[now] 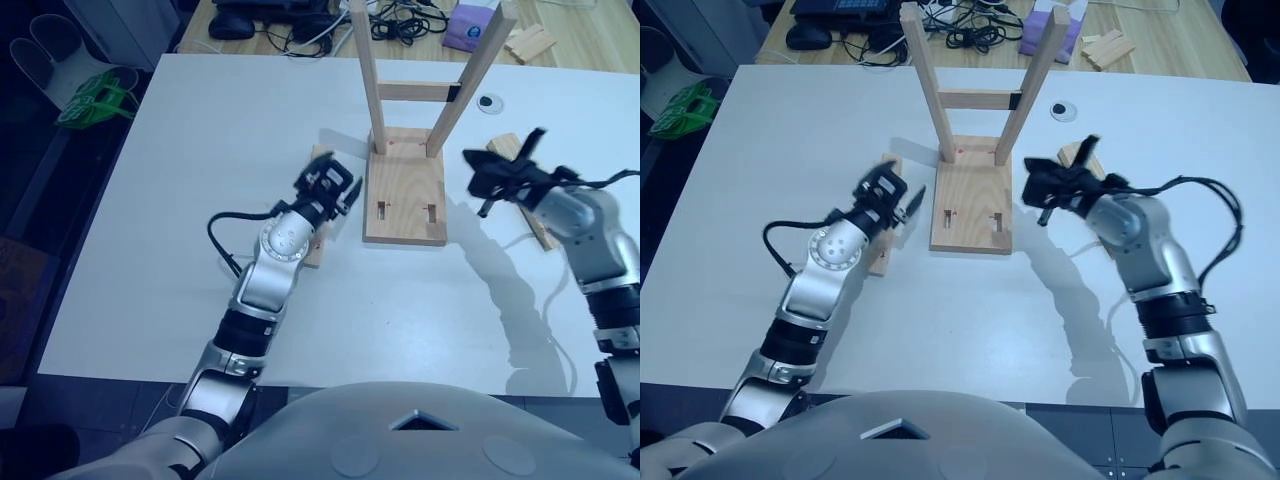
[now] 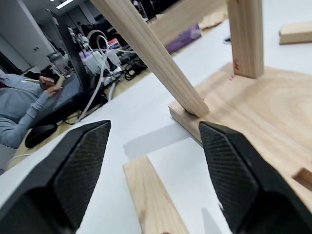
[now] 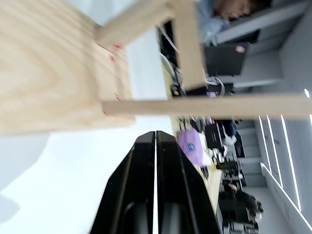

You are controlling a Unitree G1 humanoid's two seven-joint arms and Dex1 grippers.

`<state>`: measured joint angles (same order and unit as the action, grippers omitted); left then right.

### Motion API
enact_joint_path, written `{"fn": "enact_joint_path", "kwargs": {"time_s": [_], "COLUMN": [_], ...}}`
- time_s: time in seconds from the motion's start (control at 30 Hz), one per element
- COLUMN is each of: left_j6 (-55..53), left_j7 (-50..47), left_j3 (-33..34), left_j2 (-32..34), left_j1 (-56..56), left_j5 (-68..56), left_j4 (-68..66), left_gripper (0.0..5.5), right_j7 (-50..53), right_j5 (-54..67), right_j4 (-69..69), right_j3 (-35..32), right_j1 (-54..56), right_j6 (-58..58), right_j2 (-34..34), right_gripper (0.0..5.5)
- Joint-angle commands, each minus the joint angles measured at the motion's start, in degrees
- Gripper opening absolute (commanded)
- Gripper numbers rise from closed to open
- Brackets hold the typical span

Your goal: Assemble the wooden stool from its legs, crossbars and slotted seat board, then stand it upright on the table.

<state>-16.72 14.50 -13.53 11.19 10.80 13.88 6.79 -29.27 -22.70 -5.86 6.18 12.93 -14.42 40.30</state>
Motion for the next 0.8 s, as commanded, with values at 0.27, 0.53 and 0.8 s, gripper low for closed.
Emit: {"fn": "enact_joint_path", "kwargs": {"time_s": [0.27,0.53,0.8], "left_j6": [1.85,2.18,3.07], "left_j7": [-4.08,-3.8,-4.39], "left_j3": [1.86,0.93,0.74], "left_j2": [-3.11,-3.03,-3.21], "left_j1": [-0.46,-0.99,-1.31], "left_j5": [-1.02,-1.0,-0.87], "left_j4": [3.88,3.13,1.54], "left_gripper": [3.34,3.34,3.34], "right_j7": [11.2,5.3,1.54], "right_j5": [-9.4,-8.45,-3.28], "right_j4": [-23.21,-25.77,-20.68], "right_j3": [-3.05,2.33,2.72], "right_j1": [0.32,-2.93,-4.43], "right_j6": [3.0,-2.71,-5.77], "right_j2": [11.31,12.89,10.64], "right_gripper": [0.03,0.03,0.03]}}
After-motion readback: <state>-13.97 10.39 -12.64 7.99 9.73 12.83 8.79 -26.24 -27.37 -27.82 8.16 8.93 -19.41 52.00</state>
